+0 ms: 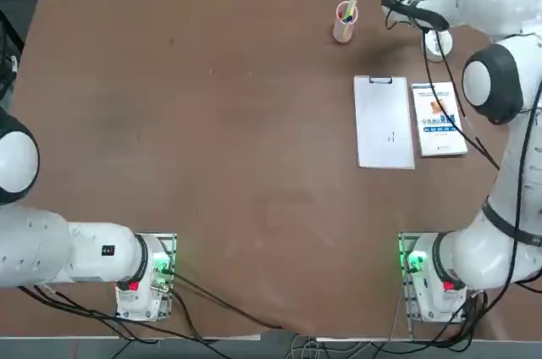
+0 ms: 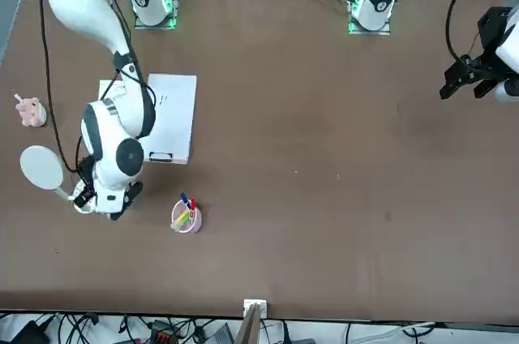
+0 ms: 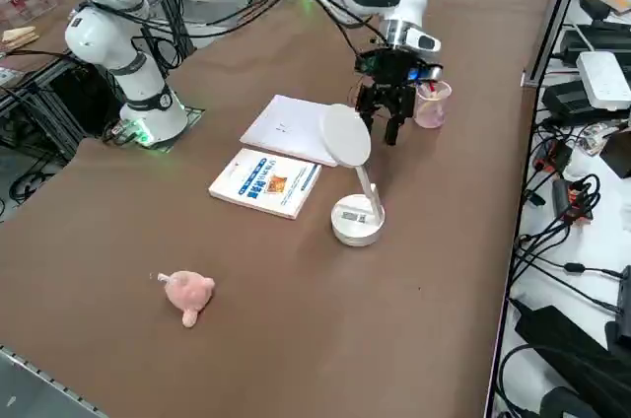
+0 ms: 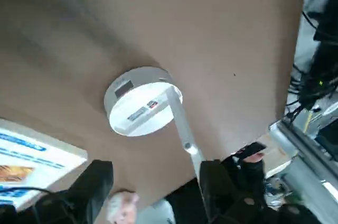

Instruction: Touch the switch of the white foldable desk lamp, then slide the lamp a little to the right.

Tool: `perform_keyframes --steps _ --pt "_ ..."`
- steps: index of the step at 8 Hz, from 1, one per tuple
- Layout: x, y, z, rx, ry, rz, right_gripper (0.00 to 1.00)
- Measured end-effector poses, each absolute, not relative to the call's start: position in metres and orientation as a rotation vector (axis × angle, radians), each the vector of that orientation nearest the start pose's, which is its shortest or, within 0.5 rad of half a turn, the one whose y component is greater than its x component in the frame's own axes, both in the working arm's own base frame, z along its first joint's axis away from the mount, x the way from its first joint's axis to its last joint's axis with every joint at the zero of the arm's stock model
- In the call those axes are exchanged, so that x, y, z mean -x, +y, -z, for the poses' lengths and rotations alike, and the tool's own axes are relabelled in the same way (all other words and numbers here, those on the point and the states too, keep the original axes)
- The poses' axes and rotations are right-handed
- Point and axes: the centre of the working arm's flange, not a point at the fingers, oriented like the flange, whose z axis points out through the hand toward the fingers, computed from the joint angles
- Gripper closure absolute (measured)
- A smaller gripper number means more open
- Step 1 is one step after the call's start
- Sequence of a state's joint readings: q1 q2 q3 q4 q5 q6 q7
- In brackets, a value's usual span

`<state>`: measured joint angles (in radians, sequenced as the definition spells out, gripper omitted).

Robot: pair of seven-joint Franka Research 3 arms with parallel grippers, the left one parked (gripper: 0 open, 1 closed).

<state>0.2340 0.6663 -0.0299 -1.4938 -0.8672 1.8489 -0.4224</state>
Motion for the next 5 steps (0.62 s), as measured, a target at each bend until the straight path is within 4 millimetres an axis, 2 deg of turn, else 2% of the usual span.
perform_keyframes --steps 3,5 --pt "-0.693 0.077 -0.246 -1.803 1.253 0.566 0.0" --pt "-0.694 0.075 -0.242 -1.735 1.278 0.586 0.0"
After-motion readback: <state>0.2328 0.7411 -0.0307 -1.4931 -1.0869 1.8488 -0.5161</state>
